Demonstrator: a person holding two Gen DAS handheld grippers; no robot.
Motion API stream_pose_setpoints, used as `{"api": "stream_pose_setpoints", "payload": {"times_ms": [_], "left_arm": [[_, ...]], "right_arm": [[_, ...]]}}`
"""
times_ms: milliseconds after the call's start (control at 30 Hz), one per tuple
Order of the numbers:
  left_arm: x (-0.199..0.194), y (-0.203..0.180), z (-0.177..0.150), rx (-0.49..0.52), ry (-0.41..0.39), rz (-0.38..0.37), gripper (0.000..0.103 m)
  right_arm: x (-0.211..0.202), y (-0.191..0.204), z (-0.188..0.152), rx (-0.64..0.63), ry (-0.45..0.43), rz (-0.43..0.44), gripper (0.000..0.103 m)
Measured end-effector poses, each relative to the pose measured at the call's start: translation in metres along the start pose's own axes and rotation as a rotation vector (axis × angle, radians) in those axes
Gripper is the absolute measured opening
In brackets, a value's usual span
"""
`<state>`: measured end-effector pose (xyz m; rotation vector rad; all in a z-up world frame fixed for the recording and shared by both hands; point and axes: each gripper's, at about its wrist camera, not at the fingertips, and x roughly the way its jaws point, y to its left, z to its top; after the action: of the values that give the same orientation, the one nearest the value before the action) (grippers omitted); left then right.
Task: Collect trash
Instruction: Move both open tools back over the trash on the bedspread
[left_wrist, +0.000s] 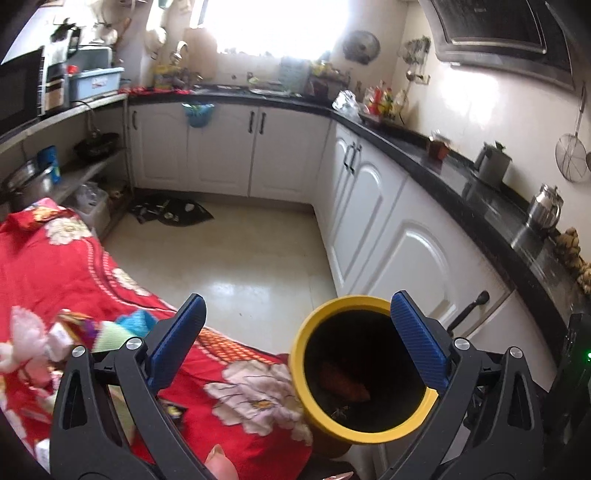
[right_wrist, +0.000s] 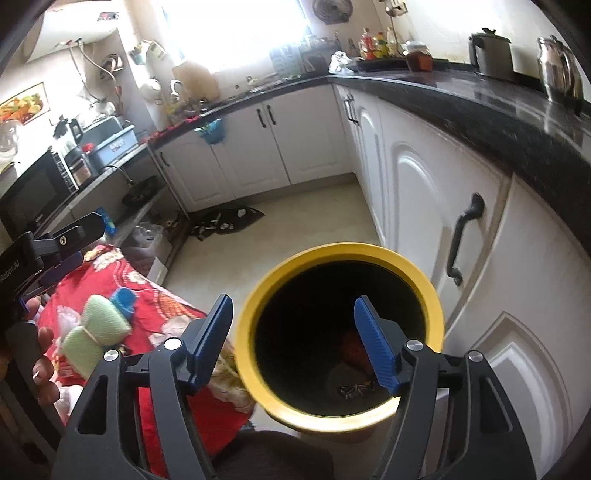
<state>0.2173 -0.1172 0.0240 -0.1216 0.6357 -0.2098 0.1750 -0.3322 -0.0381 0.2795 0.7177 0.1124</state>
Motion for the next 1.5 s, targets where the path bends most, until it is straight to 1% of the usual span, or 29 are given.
{"api": "stream_pose_setpoints", "payload": {"times_ms": [200, 400, 733, 1000, 1267, 1500], "left_arm": [[-0.035, 0.025, 0.003, -0.024, -0.068, 0.060, 0.092], [-0.062, 0.055, 0.001, -0.065, -0.105, 0.115, 0.092], [-0.092, 0.101, -0.010, -0.130, -0.139, 0.186, 0.092], [-0.113, 0.136, -0.020, -0.152, -0.162, 0.253, 0.092], [-0.125, 0.174, -0.028, -0.171, -0.156, 0.328, 0.092], [-0.126, 0.215, -0.040, -0.176, -0.106, 0.403, 0.092]], "right_arm": [[-0.012, 0.032, 0.002, -0.037, -0.025, 0.053, 0.068], [-0.021, 0.064, 0.001, -0.084, -0.033, 0.108, 0.071], [-0.028, 0.118, -0.006, -0.158, -0.024, 0.175, 0.073], [-0.026, 0.162, -0.011, -0.225, -0.006, 0.227, 0.074], [-0.016, 0.206, -0.023, -0.290, 0.031, 0.280, 0.076], [0.000, 0.235, -0.034, -0.328, 0.079, 0.300, 0.077]]}}
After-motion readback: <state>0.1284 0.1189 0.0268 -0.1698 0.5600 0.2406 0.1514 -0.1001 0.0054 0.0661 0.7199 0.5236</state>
